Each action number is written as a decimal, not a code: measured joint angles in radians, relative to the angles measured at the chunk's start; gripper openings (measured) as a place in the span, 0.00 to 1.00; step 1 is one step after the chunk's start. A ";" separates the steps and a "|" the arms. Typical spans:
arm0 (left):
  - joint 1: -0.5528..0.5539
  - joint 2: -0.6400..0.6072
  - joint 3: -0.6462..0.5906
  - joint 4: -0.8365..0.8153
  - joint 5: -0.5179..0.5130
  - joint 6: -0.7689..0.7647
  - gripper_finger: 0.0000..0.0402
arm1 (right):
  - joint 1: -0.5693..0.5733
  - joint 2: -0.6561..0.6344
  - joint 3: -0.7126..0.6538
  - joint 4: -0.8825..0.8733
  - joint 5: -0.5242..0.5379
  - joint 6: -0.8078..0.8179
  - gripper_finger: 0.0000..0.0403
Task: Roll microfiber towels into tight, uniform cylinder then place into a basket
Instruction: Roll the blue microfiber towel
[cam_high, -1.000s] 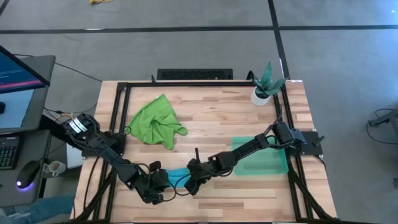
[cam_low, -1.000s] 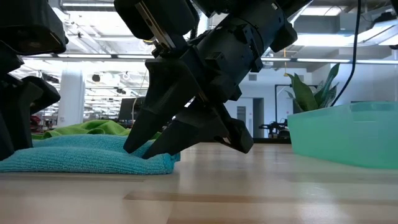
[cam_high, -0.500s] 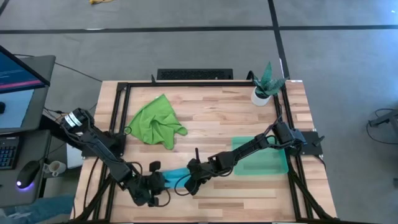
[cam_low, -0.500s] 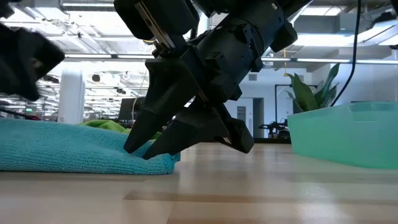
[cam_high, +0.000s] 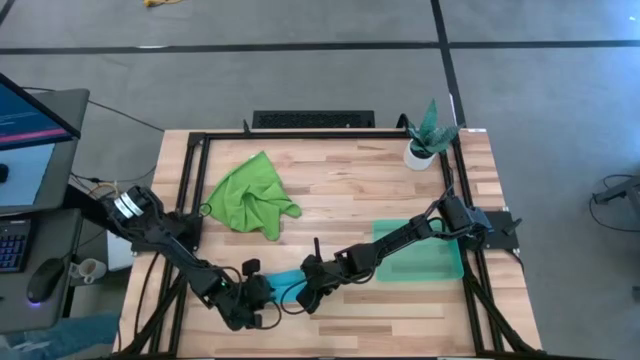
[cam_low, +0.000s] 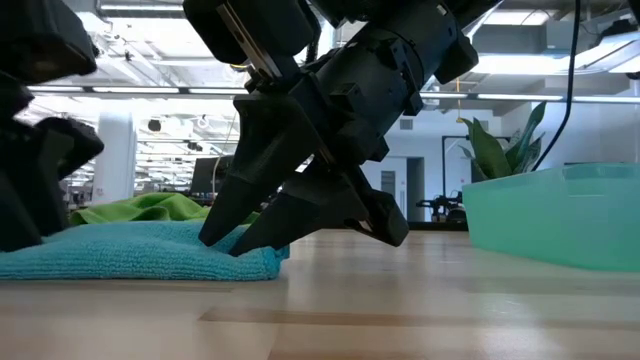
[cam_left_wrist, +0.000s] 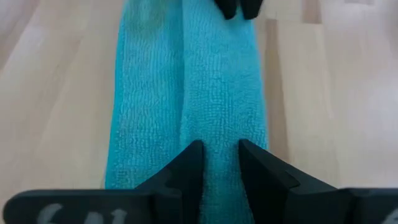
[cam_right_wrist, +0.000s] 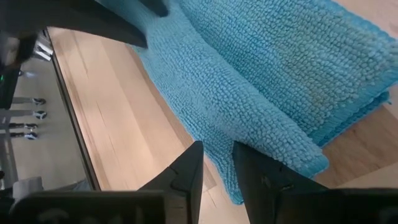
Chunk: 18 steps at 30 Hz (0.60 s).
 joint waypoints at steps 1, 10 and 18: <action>0.000 0.010 0.002 0.000 -0.002 -0.012 0.24 | 0.000 0.000 0.000 0.001 -0.001 0.001 0.29; -0.003 0.021 0.004 -0.037 -0.001 -0.031 0.24 | 0.001 0.000 0.000 0.003 -0.022 0.001 0.29; -0.010 -0.108 -0.002 -0.075 -0.008 0.042 0.24 | 0.002 0.000 0.000 0.001 -0.027 0.002 0.29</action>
